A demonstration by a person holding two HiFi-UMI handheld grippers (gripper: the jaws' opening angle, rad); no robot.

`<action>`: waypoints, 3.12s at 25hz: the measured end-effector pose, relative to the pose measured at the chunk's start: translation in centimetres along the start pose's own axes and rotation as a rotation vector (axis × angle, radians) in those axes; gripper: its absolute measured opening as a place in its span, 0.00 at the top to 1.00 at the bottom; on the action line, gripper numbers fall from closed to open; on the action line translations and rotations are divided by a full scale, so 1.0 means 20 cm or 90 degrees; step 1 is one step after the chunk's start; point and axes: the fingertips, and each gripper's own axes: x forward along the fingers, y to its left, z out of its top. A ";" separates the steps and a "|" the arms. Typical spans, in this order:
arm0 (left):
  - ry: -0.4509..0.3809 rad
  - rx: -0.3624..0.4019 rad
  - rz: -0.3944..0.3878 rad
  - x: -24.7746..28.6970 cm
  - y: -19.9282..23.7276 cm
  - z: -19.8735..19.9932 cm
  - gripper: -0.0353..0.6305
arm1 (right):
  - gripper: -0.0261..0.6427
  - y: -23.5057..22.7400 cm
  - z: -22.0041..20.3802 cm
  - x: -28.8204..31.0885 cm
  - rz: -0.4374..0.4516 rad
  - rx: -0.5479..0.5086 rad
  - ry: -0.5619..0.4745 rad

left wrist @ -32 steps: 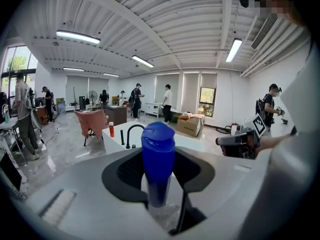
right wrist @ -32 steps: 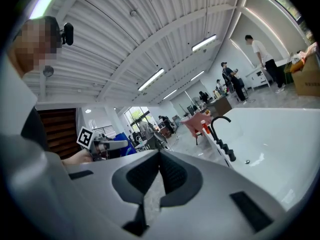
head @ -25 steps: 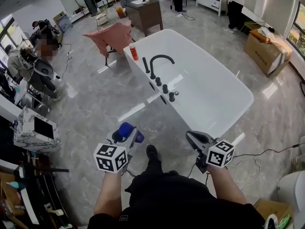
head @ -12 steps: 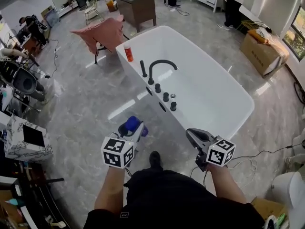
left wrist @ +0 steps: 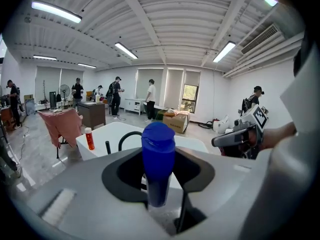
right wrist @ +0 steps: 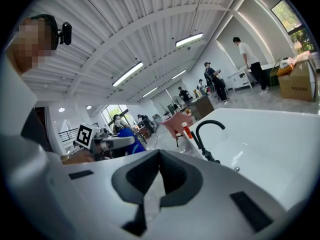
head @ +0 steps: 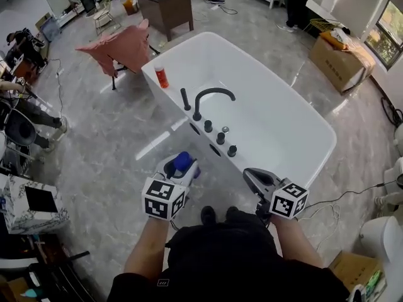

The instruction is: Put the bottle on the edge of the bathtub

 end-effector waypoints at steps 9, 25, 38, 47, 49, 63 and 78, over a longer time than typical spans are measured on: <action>0.030 0.006 -0.023 0.32 0.02 0.05 0.71 | 0.94 -0.24 0.09 0.06 -0.017 0.023 0.007; 0.117 0.009 -0.036 0.98 0.05 -0.23 0.71 | 0.94 -0.62 -0.12 0.14 -0.026 0.082 0.071; 0.159 0.052 -0.062 1.35 0.04 -0.48 0.71 | 0.94 -0.77 -0.24 0.14 -0.030 0.115 0.090; 0.195 0.082 -0.089 1.55 0.00 -0.65 0.71 | 0.94 -0.85 -0.33 0.07 -0.056 0.143 0.094; 0.203 0.085 -0.090 1.60 -0.01 -0.69 0.71 | 0.94 -0.87 -0.35 0.06 -0.061 0.149 0.094; 0.225 0.088 -0.098 1.82 0.03 -0.86 0.71 | 0.94 -0.98 -0.47 0.00 -0.094 0.183 0.092; 0.242 0.112 -0.112 1.90 0.01 -0.94 0.71 | 0.94 -1.00 -0.53 0.01 -0.101 0.200 0.089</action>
